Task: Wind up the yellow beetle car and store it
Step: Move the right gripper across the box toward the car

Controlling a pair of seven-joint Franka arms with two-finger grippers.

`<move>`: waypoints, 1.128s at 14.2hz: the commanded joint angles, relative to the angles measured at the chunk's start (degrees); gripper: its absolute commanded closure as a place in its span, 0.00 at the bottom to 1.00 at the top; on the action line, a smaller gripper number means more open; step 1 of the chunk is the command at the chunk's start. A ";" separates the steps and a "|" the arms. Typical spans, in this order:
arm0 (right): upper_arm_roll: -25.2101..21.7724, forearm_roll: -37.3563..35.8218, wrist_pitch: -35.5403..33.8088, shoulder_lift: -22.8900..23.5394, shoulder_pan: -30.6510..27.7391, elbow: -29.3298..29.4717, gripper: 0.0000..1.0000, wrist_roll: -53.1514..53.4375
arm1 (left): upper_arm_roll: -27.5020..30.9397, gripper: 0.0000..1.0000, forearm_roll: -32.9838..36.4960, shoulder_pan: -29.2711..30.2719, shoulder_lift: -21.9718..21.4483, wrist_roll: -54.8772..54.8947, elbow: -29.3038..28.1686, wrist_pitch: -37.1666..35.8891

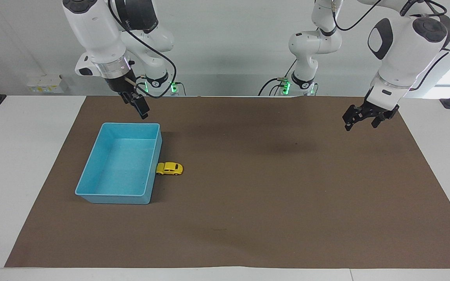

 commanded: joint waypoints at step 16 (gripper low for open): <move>1.20 -1.99 14.32 7.03 4.95 -4.96 0.00 42.46 | 7.59 0.00 -4.94 -7.61 -3.34 5.97 3.88 -7.37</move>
